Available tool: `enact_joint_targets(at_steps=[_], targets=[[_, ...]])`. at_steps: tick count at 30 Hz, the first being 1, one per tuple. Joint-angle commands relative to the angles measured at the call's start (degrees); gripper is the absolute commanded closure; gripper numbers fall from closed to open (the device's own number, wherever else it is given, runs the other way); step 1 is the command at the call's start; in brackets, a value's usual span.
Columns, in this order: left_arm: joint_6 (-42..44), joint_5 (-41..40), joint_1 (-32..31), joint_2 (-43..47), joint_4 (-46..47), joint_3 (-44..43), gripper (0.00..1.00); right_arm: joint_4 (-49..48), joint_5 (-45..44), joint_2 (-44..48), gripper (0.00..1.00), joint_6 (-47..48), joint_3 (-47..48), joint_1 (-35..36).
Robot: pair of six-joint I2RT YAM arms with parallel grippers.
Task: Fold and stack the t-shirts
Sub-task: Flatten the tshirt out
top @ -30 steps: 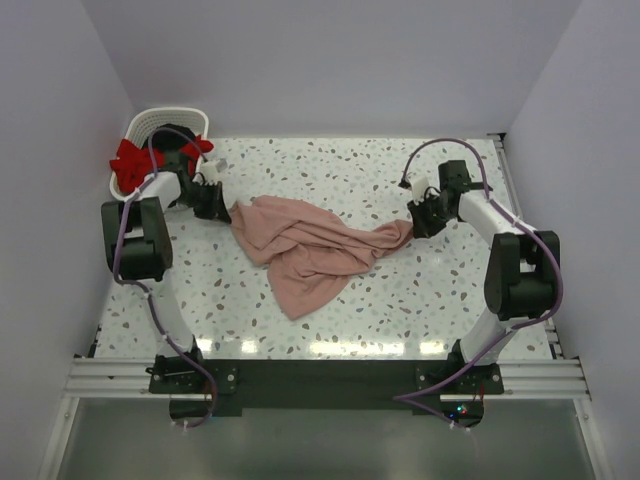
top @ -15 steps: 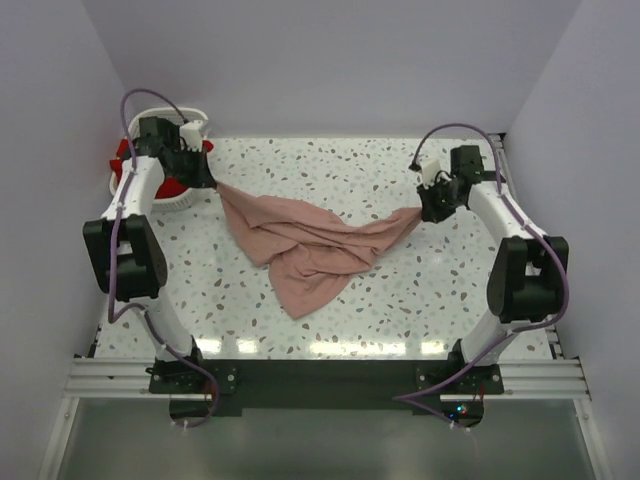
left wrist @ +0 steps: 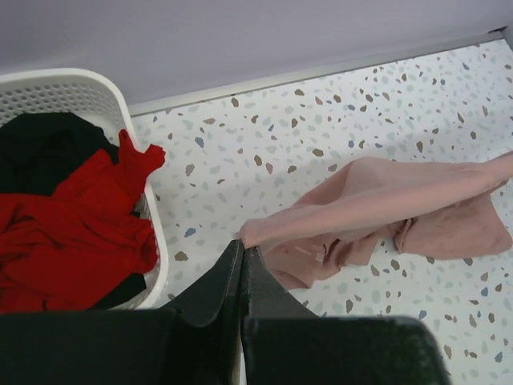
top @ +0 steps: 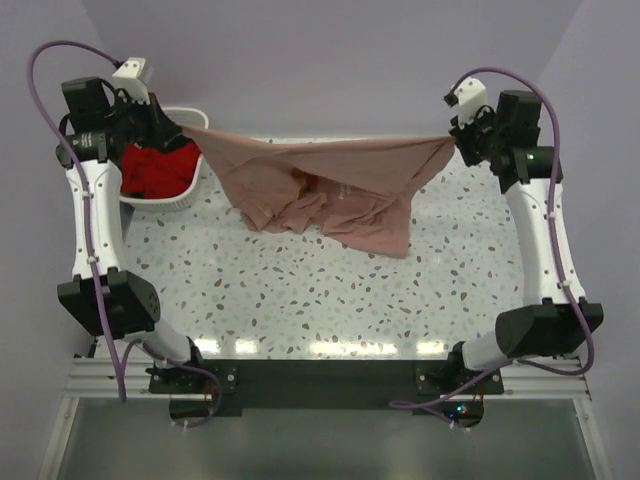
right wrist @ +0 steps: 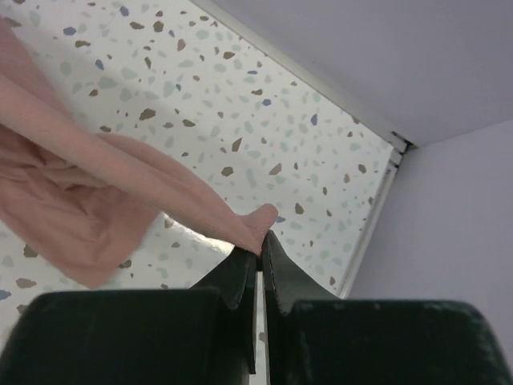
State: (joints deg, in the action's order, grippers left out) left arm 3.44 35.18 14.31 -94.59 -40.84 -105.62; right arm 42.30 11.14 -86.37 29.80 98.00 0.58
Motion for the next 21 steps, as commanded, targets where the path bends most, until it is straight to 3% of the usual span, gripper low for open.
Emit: enact_joint_targets(at_steps=[1,10,16,21], targets=[[-3.0,2.7,1.7,7.0,2.1,-2.4,1.00,2.7,-5.7,6.5,1.00,1.7,3.8,-0.4],[-5.6,-0.2,3.4,24.2,4.0,-0.5,1.00,3.7,-12.4,19.8,1.00,5.6,5.0,-0.4],[-11.2,-0.2,3.4,23.3,4.5,-9.4,1.00,4.3,-14.4,18.7,1.00,7.3,13.3,-0.4],[-13.8,4.2,3.3,17.9,2.8,-12.1,1.00,-0.3,-16.1,14.4,1.00,9.0,10.8,-0.4]])
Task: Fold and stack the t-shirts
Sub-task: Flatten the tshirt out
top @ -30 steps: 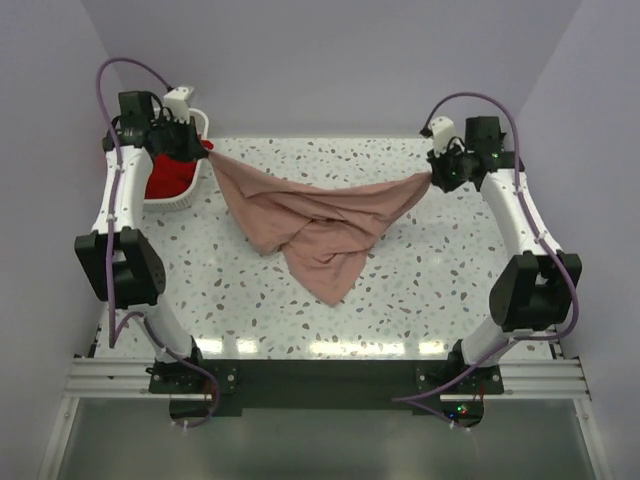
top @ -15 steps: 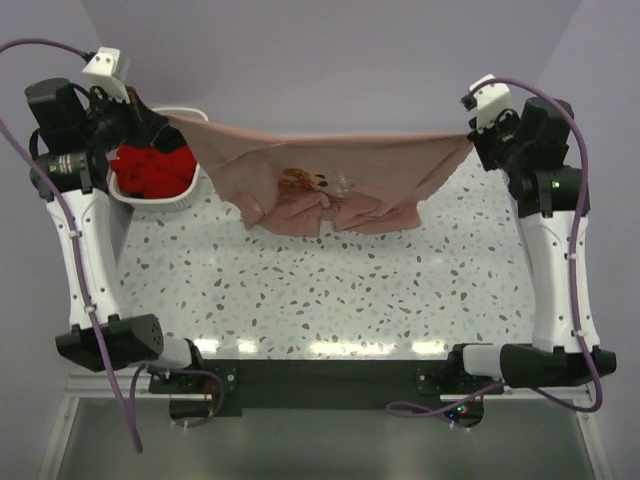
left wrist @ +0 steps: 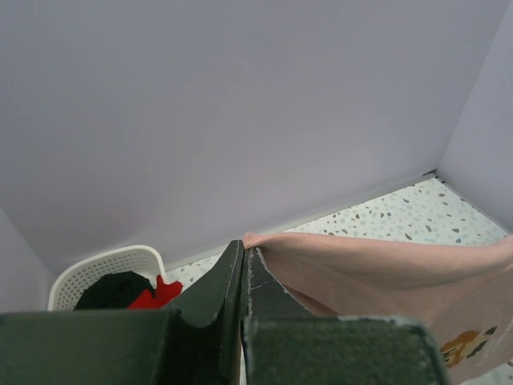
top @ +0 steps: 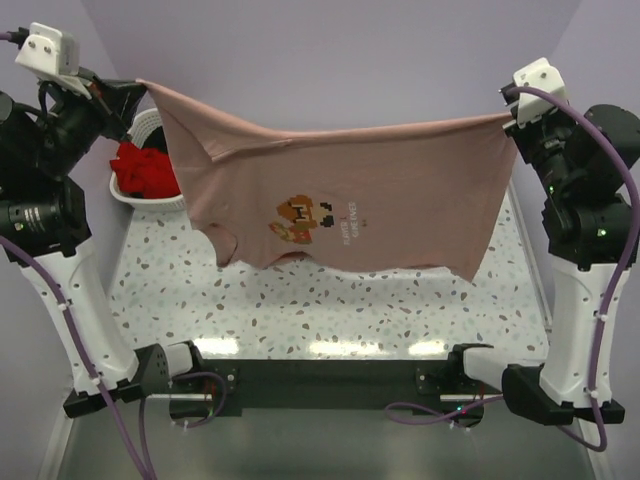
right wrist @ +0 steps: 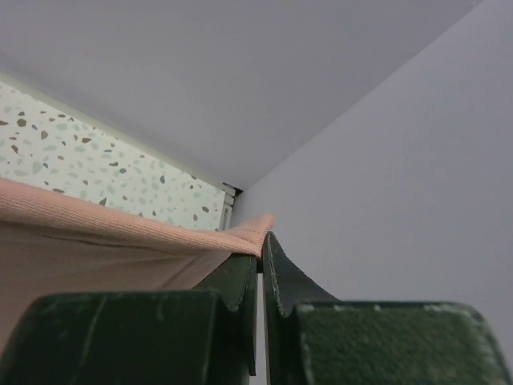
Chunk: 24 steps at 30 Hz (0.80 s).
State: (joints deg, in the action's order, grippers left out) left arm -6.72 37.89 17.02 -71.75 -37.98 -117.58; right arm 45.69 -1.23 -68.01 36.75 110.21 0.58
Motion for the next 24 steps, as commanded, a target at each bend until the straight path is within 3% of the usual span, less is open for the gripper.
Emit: enact_joint_targets(at_steps=[1,5,8,10,12,14,18,22,24], targets=[[-4.9,2.1,0.5,-7.2,-0.2,0.4,1.00,-4.3,-3.7,-5.0,1.00,1.8,-1.6,-0.5],[-5.7,2.2,-3.3,-14.5,2.1,1.2,1.00,-6.1,-2.7,-14.1,1.00,-1.6,1.8,-0.4],[-5.7,-2.0,-7.6,-22.9,5.1,-5.4,1.00,-5.1,-2.0,-24.5,1.00,-5.6,12.9,-0.4],[-9.3,-3.5,-7.5,-31.7,7.0,-18.8,1.00,-1.6,-2.2,-33.7,1.00,-8.3,27.3,-0.4],[-10.7,-6.0,-7.0,-33.0,12.8,-21.8,1.00,1.5,-3.1,-39.6,1.00,-9.4,43.1,-0.5],[-17.3,-2.3,-5.4,-32.8,23.4,-21.5,1.00,0.9,-3.9,-42.4,1.00,-10.1,48.1,-0.4],[-34.5,0.2,1.3,-29.7,44.7,-21.1,1.00,-17.9,-6.8,-30.0,1.00,-9.1,31.3,-2.0],[-43.5,1.3,7.0,-25.4,55.0,-19.5,1.00,-22.9,-7.6,-21.8,1.00,-9.2,30.7,-2.3],[-42.9,2.6,7.2,-22.8,57.3,-12.3,1.00,-24.9,-5.4,-19.6,1.00,-8.2,27.4,-2.4]])
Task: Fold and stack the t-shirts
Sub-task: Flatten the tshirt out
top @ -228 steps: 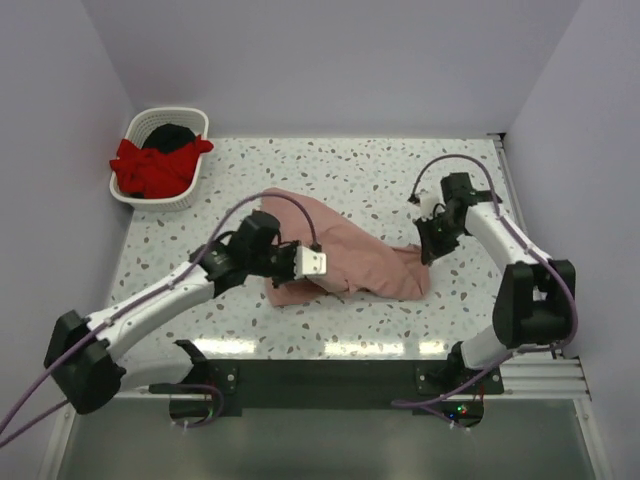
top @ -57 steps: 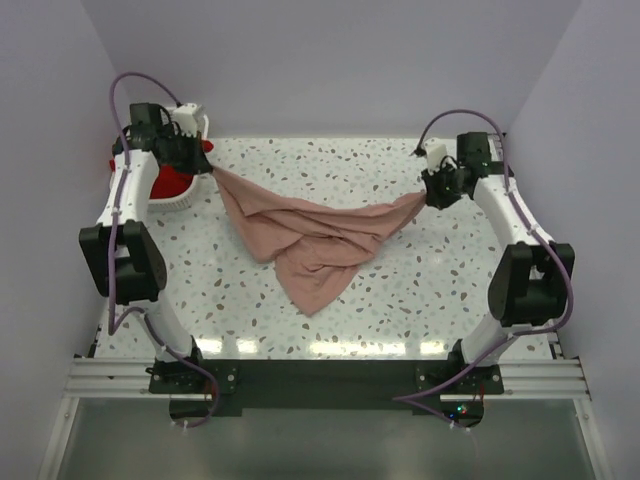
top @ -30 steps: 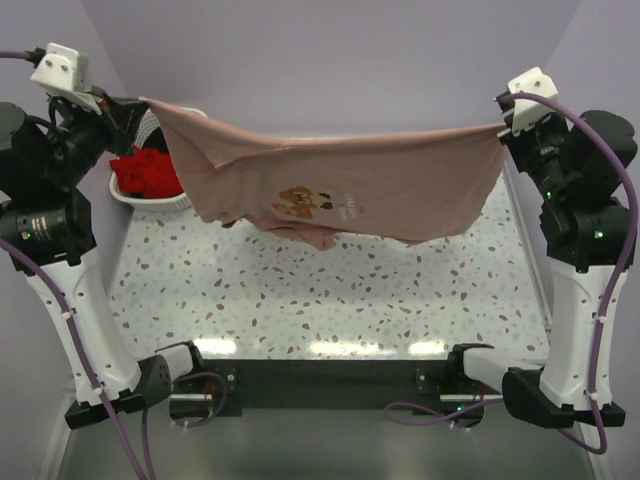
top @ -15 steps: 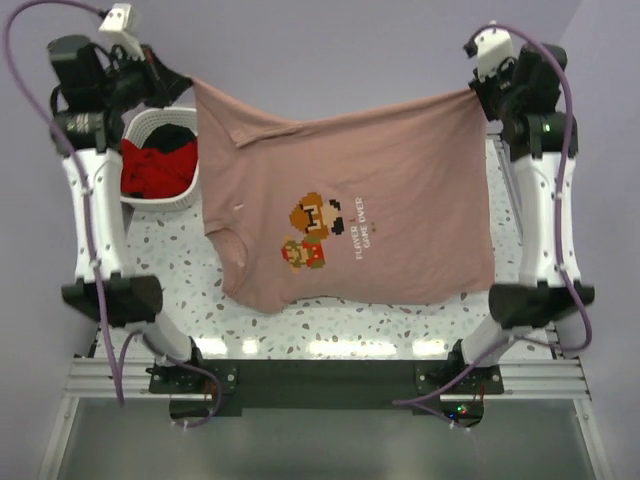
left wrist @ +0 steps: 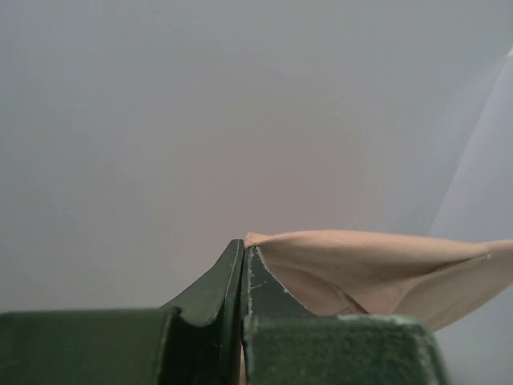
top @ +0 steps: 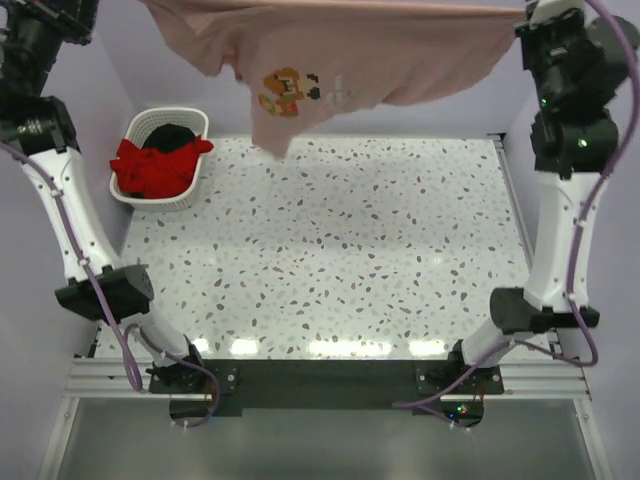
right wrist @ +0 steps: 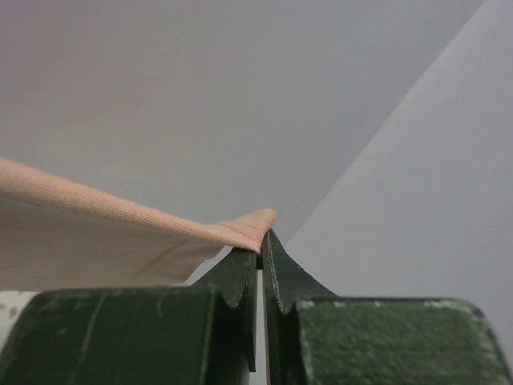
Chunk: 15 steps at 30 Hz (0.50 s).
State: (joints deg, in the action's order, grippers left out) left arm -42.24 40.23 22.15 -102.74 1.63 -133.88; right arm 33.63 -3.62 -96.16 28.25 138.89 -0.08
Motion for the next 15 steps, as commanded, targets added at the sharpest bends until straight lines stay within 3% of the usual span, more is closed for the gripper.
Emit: enact_joint_targets(at_steps=[1,5,8,9,11,12,14,15], targets=[[-7.2,1.4,2.0,11.3,18.8,7.8,1.00,-12.9,-2.1,9.5,1.00,1.4,-2.7,-1.8],[0.6,9.8,2.0,17.9,15.0,30.6,1.00,-9.0,3.4,13.4,1.00,7.1,-16.4,-1.7],[12.1,17.0,2.0,24.0,10.3,46.4,1.00,-2.9,11.6,18.5,1.00,15.2,-33.3,-1.7],[22.0,18.6,2.0,26.3,1.3,48.8,1.00,-1.4,13.5,21.7,1.00,18.9,-42.4,-1.7],[33.6,19.3,1.9,28.1,-10.9,53.9,1.00,2.9,17.9,25.1,1.00,23.2,-50.5,-1.6],[47.1,18.6,2.0,29.1,-23.3,54.9,1.00,3.8,18.5,26.7,1.00,24.3,-57.6,-1.6],[58.6,16.2,1.9,29.6,-33.7,58.1,1.00,6.4,18.1,31.0,1.00,28.3,-63.5,-1.6],[69.1,15.3,1.8,30.0,-42.8,59.3,1.00,7.3,18.1,33.3,1.00,30.4,-68.4,-1.6]])
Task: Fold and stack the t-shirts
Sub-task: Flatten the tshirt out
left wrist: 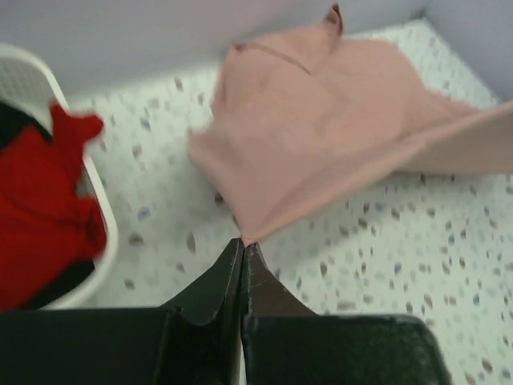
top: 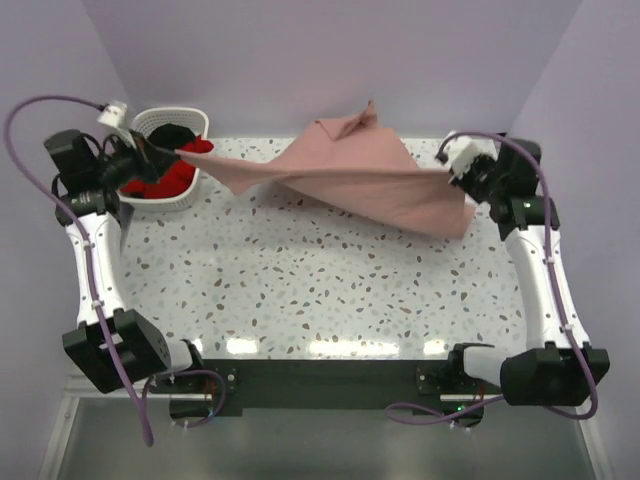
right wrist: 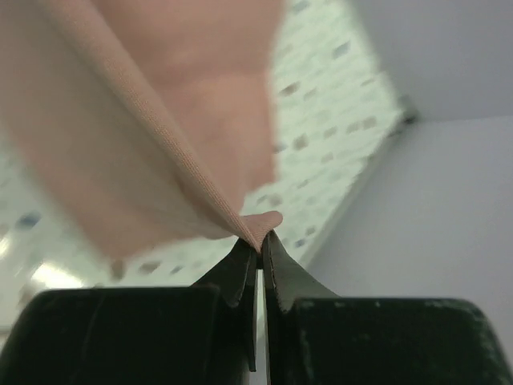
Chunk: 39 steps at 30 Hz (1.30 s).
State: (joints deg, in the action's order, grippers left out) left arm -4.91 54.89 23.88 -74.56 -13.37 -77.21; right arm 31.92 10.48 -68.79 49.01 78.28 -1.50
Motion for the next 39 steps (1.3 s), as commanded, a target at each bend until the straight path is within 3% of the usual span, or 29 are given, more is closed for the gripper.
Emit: enact_joint_targets(at_steps=[1,2,3,6,8,10,11,12,13,14,15,19,25,26,30,39], targets=[[35.9,-1.4,0.0,2.1,-31.0,4.0,1.00,10.2,3.4,7.0,1.00,10.9,-9.9,-0.2],[40.1,-2.4,-0.1,2.3,-34.1,7.0,1.00,12.7,3.3,8.1,1.00,12.6,-12.0,-0.2],[49.8,-3.4,-0.1,2.4,-41.4,8.3,1.00,13.9,3.4,9.3,1.00,15.4,-16.1,-0.3],[63.6,-9.3,-0.3,2.8,-50.5,13.9,1.00,19.4,3.1,13.2,1.00,21.4,-23.4,-0.3],[67.4,-15.1,-0.2,2.8,-51.8,18.1,1.00,23.3,3.7,15.4,1.00,23.2,-26.6,-0.3],[68.4,-19.7,-0.2,2.8,-51.2,20.6,0.87,27.6,3.9,15.4,0.82,25.9,-27.3,-0.1],[67.9,-20.7,-0.1,2.8,-50.2,21.9,0.78,30.5,3.2,15.0,0.53,26.5,-27.6,0.0],[68.1,-21.3,-0.1,2.8,-50.2,22.0,0.62,31.5,2.4,14.7,0.37,26.7,-27.5,0.0],[68.1,-21.3,-0.2,2.8,-50.4,21.3,0.52,32.2,1.9,14.5,0.27,26.7,-27.2,0.0],[66.5,-21.1,-0.1,2.8,-49.9,20.7,0.48,32.7,1.8,13.8,0.26,26.2,-26.3,-0.1],[65.9,-20.5,-0.2,2.7,-49.7,20.0,0.44,32.4,1.2,13.4,0.26,24.6,-25.6,-0.1],[68.2,-15.6,-1.4,1.7,-52.6,17.3,0.44,31.6,3.4,9.7,0.25,19.0,-21.4,-0.1],[65.3,-21.1,-19.1,8.5,-46.2,25.9,0.51,31.8,5.3,-3.7,0.35,5.9,-14.0,0.2],[61.5,-22.4,-26.1,10.0,-42.3,27.2,0.52,31.8,5.3,-5.3,0.42,4.4,-12.4,0.4],[52.7,-29.8,-42.3,7.7,-32.9,31.2,0.52,29.3,2.6,-13.0,0.46,-4.4,-10.4,0.9],[47.4,-40.8,-58.7,-4.8,-21.4,34.5,0.53,22.8,-3.1,-23.9,0.51,-13.3,-8.7,0.9]])
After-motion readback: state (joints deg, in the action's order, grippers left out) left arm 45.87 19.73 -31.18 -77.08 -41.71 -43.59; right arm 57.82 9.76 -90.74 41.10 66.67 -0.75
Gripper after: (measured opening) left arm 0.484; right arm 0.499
